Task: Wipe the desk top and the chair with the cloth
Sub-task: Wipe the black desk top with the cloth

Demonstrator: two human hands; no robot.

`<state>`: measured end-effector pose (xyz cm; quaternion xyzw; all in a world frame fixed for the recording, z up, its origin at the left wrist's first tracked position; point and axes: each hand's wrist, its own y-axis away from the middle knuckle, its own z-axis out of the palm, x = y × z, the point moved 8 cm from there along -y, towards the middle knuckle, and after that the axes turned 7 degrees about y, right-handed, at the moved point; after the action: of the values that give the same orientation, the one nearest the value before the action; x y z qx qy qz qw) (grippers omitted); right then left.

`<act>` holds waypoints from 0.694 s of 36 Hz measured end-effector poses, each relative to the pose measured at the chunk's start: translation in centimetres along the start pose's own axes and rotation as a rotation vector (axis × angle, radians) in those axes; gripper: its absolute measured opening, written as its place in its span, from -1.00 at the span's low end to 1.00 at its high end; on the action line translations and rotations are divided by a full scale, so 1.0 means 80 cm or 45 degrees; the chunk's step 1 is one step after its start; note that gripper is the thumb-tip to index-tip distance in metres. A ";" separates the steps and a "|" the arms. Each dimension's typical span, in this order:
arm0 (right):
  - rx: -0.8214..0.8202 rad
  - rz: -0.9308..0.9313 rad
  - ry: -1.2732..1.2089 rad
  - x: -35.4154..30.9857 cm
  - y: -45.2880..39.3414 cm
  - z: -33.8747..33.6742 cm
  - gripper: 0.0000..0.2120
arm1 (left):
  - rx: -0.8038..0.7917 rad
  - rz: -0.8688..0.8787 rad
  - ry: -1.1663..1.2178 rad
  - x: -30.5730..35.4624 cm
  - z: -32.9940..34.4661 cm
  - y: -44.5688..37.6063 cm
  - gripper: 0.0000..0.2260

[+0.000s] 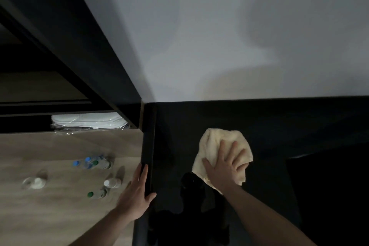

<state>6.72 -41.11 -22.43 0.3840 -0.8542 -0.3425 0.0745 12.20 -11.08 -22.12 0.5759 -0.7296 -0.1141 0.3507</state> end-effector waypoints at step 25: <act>-0.105 -0.608 0.092 -0.193 0.046 0.059 -0.04 | 0.264 0.314 0.197 -0.003 -0.064 -0.008 -0.13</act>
<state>13.38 -25.94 -21.50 0.5835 -0.7215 -0.3710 0.0374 16.01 -9.88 -18.85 0.5223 -0.7733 0.0502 0.3559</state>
